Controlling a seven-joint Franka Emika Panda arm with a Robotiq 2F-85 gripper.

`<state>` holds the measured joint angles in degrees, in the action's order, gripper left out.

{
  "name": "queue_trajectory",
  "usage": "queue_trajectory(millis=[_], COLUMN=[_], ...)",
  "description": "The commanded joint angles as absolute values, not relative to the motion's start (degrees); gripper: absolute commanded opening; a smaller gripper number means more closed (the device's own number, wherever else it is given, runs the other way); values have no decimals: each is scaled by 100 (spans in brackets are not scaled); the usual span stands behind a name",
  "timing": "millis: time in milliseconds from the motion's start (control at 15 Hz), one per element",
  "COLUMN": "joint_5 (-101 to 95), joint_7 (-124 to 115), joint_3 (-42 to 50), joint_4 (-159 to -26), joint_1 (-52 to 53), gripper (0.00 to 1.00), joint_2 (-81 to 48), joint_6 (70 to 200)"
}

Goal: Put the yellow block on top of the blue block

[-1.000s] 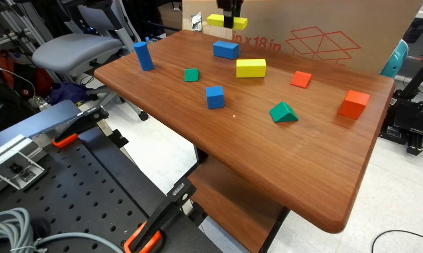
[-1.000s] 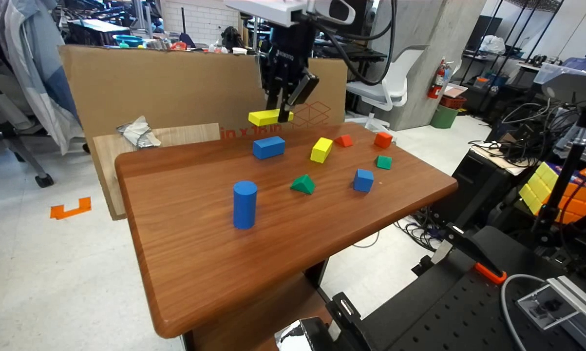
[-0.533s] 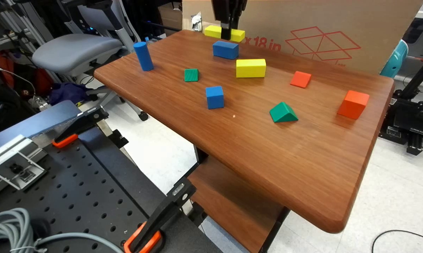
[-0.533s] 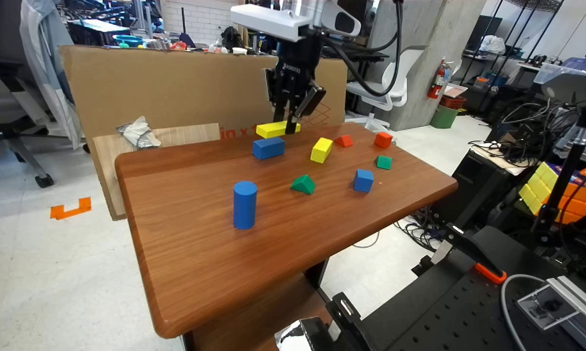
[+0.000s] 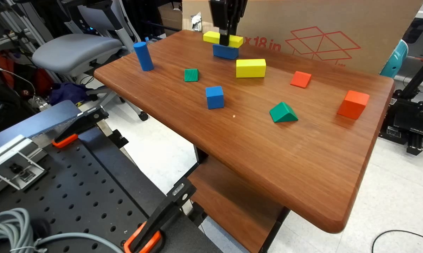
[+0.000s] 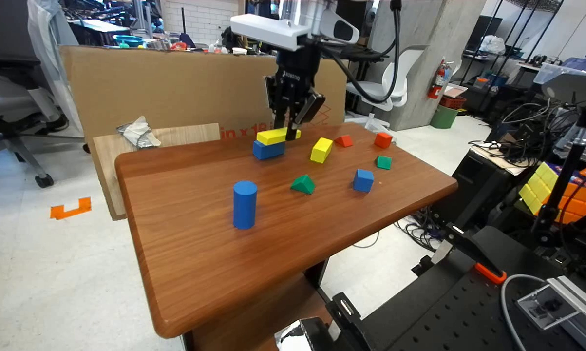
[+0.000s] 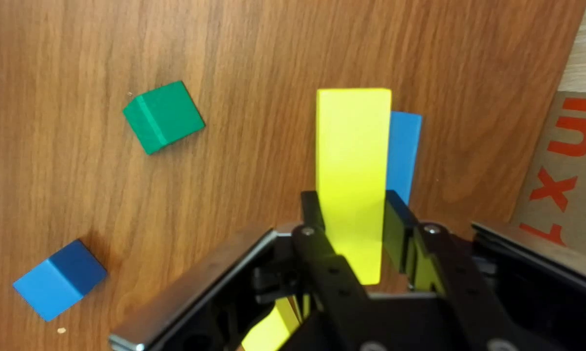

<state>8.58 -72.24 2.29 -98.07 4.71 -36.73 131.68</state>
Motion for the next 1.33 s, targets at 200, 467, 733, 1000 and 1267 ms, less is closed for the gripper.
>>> queue_trajectory(millis=[200,467,733,1000,1267], joint_5=[856,750,369,8,-100], joint_7=[-7270,-7325,-7517,-7778,-7884], joint_3=[296,356,592,721,680], joint_4=[-9727,-9675,-9649,-9572,-9528], joint_1=[585,660,893,1068,1133], gripper=[8,8,8,8,8], joint_2=[-3734,-3757,-3866,-4023,-4055], joint_6=[13199,13302,13659,13775,13733])
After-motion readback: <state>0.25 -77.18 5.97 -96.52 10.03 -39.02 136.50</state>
